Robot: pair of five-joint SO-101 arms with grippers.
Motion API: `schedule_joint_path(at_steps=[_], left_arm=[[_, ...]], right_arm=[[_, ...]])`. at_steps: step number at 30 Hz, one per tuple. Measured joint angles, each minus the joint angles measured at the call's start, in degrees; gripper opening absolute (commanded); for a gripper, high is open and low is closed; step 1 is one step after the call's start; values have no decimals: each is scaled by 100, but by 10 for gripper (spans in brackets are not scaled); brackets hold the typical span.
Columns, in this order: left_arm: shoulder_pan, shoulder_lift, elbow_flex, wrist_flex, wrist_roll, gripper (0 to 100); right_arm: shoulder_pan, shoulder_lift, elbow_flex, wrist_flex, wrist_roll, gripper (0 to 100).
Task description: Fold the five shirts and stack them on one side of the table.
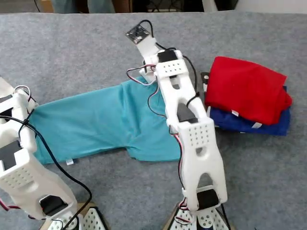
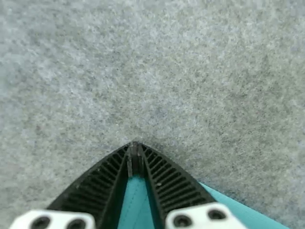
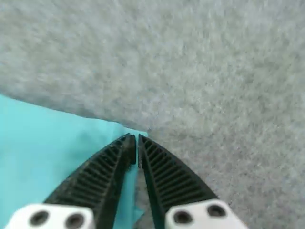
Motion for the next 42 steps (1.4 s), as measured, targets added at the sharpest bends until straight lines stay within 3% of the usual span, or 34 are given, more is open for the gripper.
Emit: schedule_joint_path(at_steps=[9, 18, 22, 24, 29, 37, 40, 42], left_arm=[[-369, 18, 0, 0, 712, 28], [-510, -53, -79, 123, 747, 29], [-510, -879, -475, 1178, 756, 29], [-360, -1530, -615, 1635, 791, 29], [475, -1996, -255, 1415, 791, 29], [712, -598, 299, 492, 791, 28], [642, 114, -193, 642, 888, 28], [519, 475, -818, 1152, 1275, 28]], right_arm=[[334, 2066, -3684, 1196, 88, 15], [519, 1855, -3930, 1811, 440, 15], [519, 1160, -3938, 2453, 440, 15], [396, 853, -3938, 2576, 440, 15], [-229, 677, -3956, 2620, 431, 15], [-615, 1503, -3411, 1697, -18, 15], [-492, 2013, -3385, 1398, -62, 15], [-308, 2092, -3429, 1292, -62, 15]])
